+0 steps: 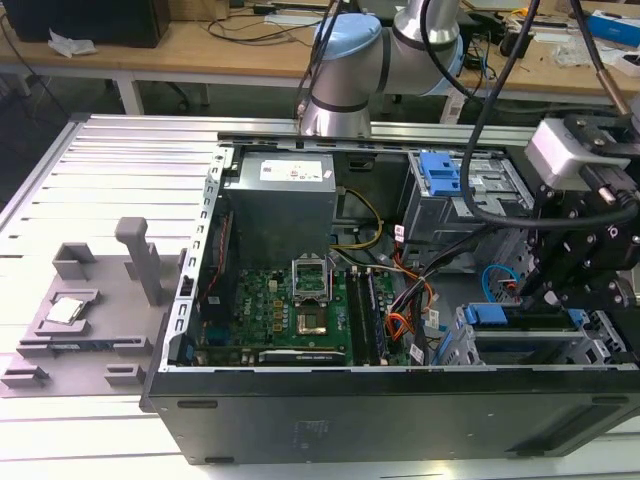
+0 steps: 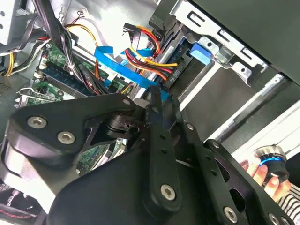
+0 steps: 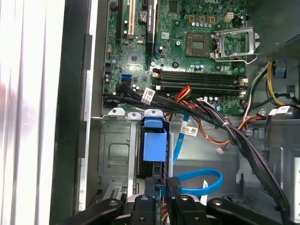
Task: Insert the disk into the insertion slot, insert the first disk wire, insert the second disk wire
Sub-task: 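Insert the second disk wire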
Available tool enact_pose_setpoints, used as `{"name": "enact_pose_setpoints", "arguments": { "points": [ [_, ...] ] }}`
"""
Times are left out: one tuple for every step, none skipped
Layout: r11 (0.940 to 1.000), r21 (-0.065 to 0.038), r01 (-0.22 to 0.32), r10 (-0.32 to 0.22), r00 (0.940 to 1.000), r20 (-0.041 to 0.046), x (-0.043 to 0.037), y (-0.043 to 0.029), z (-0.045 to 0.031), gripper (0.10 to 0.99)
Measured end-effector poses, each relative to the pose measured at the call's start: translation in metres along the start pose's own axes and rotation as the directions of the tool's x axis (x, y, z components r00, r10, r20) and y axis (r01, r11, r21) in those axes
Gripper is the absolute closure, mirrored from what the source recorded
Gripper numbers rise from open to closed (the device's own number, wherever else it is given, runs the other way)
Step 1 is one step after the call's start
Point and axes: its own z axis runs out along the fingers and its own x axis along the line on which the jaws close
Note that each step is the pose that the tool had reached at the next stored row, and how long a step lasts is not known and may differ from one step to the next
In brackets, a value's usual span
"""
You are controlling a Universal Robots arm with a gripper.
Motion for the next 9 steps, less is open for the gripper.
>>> {"name": "enact_pose_setpoints", "arguments": {
  "points": [
    [1.0,0.0,0.0,0.0,1.0,0.0,-0.0004,0.0001,-0.002,0.847],
    [1.0,0.0,0.0,0.0,1.0,-0.0002,-0.0009,0.0003,-0.0043,0.847],
    [1.0,0.0,0.0,0.0,1.0,-0.0001,-0.0014,0.0006,-0.0083,0.925],
    [1.0,0.0,0.0,0.0,1.0,0.0,-0.0017,0.0009,-0.0132,0.98],
    [1.0,0.0,0.0,0.0,1.0,-0.0001,-0.0018,0.0012,-0.018,0.98],
    [1.0,0.0,0.0,0.0,1.0,0.0001,-0.0019,0.0015,-0.0207,0.98],
    [1.0,0.0,0.0,0.0,1.0,0.0001,-0.0019,0.0015,-0.0208,0.98],
    [1.0,0.0,0.0,0.0,1.0,-0.0001,-0.0019,0.0015,-0.0209,0.98],
    [1.0,0.0,0.0,0.0,1.0,-0.0001,-0.0019,0.0015,-0.021,0.98]
  ]
}}
